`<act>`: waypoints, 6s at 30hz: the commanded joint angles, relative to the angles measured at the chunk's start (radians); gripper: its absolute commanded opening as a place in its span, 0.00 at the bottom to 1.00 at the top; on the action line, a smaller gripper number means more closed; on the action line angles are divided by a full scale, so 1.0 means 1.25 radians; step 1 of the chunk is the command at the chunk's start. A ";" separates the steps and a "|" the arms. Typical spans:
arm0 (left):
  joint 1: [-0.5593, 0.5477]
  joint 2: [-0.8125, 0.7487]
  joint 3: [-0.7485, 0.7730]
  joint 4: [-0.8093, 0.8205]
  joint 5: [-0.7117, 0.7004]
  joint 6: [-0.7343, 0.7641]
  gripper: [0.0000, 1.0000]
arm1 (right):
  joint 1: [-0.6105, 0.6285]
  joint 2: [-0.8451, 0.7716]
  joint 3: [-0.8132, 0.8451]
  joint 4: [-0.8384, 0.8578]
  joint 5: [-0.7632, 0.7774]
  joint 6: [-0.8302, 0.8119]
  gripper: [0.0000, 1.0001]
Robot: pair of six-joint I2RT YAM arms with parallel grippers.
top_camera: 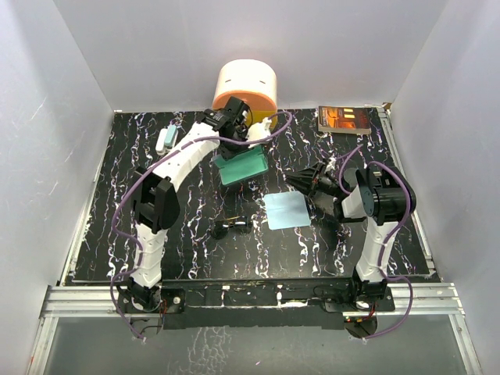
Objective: Organize the sunglasses
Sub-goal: Adjust the sunglasses case at the center of the board, then fold the glasses cleaning cloth at the center of the board.
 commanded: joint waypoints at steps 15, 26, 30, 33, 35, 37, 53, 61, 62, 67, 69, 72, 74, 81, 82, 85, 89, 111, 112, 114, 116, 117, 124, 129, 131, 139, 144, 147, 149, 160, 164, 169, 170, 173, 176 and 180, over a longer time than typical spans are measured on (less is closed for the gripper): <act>0.018 0.038 -0.042 0.151 -0.035 0.259 0.00 | -0.098 -0.048 -0.005 0.285 -0.088 0.002 0.30; 0.012 0.144 0.038 0.130 -0.081 0.307 0.00 | -0.101 -0.037 0.006 0.285 -0.094 0.002 0.33; 0.001 0.151 0.032 0.134 -0.117 0.296 0.03 | -0.099 -0.029 0.006 0.285 -0.090 0.001 0.35; -0.003 0.152 0.023 0.136 -0.136 0.287 0.19 | -0.101 -0.027 0.007 0.286 -0.091 0.000 0.36; -0.004 0.144 0.008 0.155 -0.147 0.278 0.27 | -0.099 -0.027 0.008 0.285 -0.093 0.000 0.37; -0.006 0.135 -0.003 0.168 -0.156 0.266 0.41 | -0.100 -0.027 0.010 0.286 -0.095 0.001 0.38; -0.031 0.035 0.023 0.160 -0.181 0.199 0.97 | -0.103 -0.060 -0.007 0.285 -0.142 -0.010 0.44; -0.054 -0.046 0.051 0.095 -0.148 0.021 0.97 | -0.144 -0.079 -0.039 0.281 -0.211 -0.041 0.43; -0.060 -0.056 0.041 0.086 -0.143 -0.008 0.97 | -0.153 -0.088 -0.037 0.281 -0.217 -0.042 0.43; -0.075 -0.071 -0.020 0.051 -0.079 -0.158 0.97 | -0.168 -0.168 -0.013 0.085 -0.229 -0.193 0.42; -0.075 -0.077 -0.046 0.053 -0.037 -0.220 0.97 | -0.168 -0.261 0.018 -0.208 -0.216 -0.421 0.41; -0.075 -0.097 -0.088 0.081 0.007 -0.273 0.97 | -0.155 -0.364 0.278 -1.251 0.044 -1.086 0.42; -0.075 -0.100 -0.101 0.102 0.011 -0.305 0.97 | -0.108 -0.367 0.413 -1.503 0.344 -1.270 0.43; -0.078 0.023 -0.003 0.050 -0.060 -0.399 0.94 | -0.066 -0.326 0.467 -1.620 0.507 -1.322 0.45; -0.081 0.037 0.005 0.043 -0.061 -0.409 0.94 | -0.053 -0.319 0.468 -1.637 0.543 -1.329 0.45; -0.087 0.050 -0.002 0.048 -0.066 -0.427 0.93 | -0.011 -0.307 0.455 -1.652 0.605 -1.338 0.44; -0.091 0.043 -0.036 0.081 -0.070 -0.450 0.93 | 0.024 -0.300 0.445 -1.634 0.650 -1.332 0.44; -0.135 0.015 -0.132 0.126 0.059 -0.515 0.91 | 0.074 -0.238 0.475 -1.609 0.684 -1.322 0.42; -0.135 0.026 -0.122 0.123 0.062 -0.521 0.91 | 0.074 -0.235 0.476 -1.604 0.683 -1.323 0.42; -0.135 0.046 -0.106 0.117 0.059 -0.532 0.91 | 0.075 -0.230 0.480 -1.596 0.679 -1.323 0.41; -0.137 0.060 -0.099 0.114 0.052 -0.546 0.90 | 0.078 -0.228 0.482 -1.591 0.680 -1.329 0.41; -0.138 0.062 -0.101 0.113 0.047 -0.552 0.89 | 0.081 -0.228 0.483 -1.590 0.686 -1.333 0.41; -0.182 0.032 -0.174 0.157 -0.019 -0.616 0.87 | 0.087 -0.228 0.471 -1.580 0.705 -1.340 0.40; -0.211 0.043 -0.172 0.165 -0.043 -0.637 0.85 | 0.092 -0.228 0.470 -1.571 0.700 -1.338 0.40; -0.213 0.057 -0.162 0.159 -0.047 -0.643 0.83 | 0.096 -0.203 0.472 -1.571 0.705 -1.337 0.40; -0.212 0.088 -0.145 0.158 -0.090 -0.650 0.74 | 0.102 -0.182 0.468 -1.557 0.718 -1.338 0.39; -0.212 0.098 -0.135 0.162 -0.090 -0.650 0.72 | 0.106 -0.170 0.467 -1.547 0.716 -1.337 0.39; -0.206 0.109 -0.128 0.163 -0.080 -0.656 0.69 | 0.109 -0.163 0.467 -1.545 0.717 -1.334 0.39; -0.198 0.117 -0.122 0.164 -0.072 -0.661 0.66 | 0.109 -0.162 0.467 -1.542 0.716 -1.334 0.39; -0.177 0.127 -0.136 0.191 -0.064 -0.688 0.63 | 0.111 -0.152 0.461 -1.527 0.709 -1.323 0.39; -0.177 0.140 -0.145 0.190 -0.052 -0.703 0.63 | 0.111 -0.149 0.461 -1.526 0.709 -1.322 0.39; -0.177 0.162 -0.153 0.189 -0.036 -0.725 0.63 | 0.111 -0.150 0.456 -1.524 0.717 -1.324 0.39; -0.177 0.166 -0.153 0.189 -0.035 -0.729 0.63 | 0.112 -0.149 0.456 -1.525 0.720 -1.324 0.39; -0.177 0.177 -0.151 0.185 -0.032 -0.735 0.62 | 0.115 -0.149 0.456 -1.528 0.731 -1.329 0.39; -0.177 0.179 -0.154 0.182 -0.026 -0.739 0.60 | 0.123 -0.146 0.457 -1.531 0.734 -1.342 0.39; -0.177 0.165 -0.175 0.191 -0.022 -0.740 0.54 | 0.149 -0.137 0.458 -1.547 0.742 -1.361 0.39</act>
